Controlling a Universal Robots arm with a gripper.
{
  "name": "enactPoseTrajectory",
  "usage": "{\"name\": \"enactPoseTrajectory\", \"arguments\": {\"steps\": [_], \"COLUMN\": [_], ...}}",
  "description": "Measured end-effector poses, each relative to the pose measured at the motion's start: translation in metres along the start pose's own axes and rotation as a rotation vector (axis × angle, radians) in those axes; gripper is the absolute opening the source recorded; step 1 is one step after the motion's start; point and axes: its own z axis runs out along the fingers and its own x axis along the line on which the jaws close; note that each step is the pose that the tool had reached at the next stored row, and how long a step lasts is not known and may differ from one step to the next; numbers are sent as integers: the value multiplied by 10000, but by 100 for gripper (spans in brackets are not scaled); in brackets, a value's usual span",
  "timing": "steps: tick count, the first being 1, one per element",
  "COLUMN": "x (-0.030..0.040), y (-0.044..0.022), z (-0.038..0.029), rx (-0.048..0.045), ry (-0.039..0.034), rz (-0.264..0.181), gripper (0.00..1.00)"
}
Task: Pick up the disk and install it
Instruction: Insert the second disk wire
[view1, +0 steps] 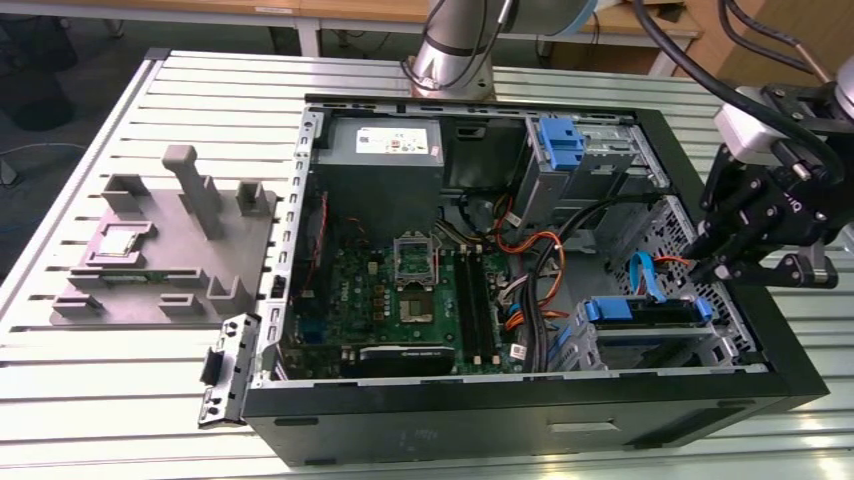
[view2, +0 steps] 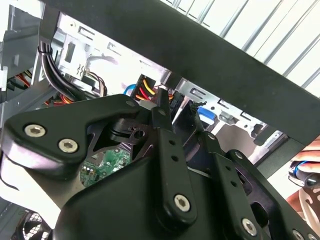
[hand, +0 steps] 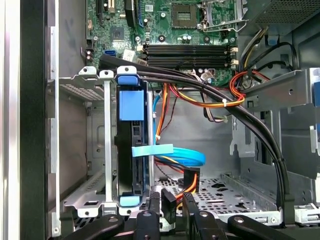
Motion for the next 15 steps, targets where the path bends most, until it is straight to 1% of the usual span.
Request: {"name": "enactPoseTrajectory", "arguments": {"steps": [3, 7, 15], "x": [-1, -2, -2], "y": [-12, -13, -13], "z": [-1, -24, -27], "rx": [0, 0, 0], "ry": [-2, -10, -8], "rz": [1, -1, -1], "gripper": [32, 32, 32]}}
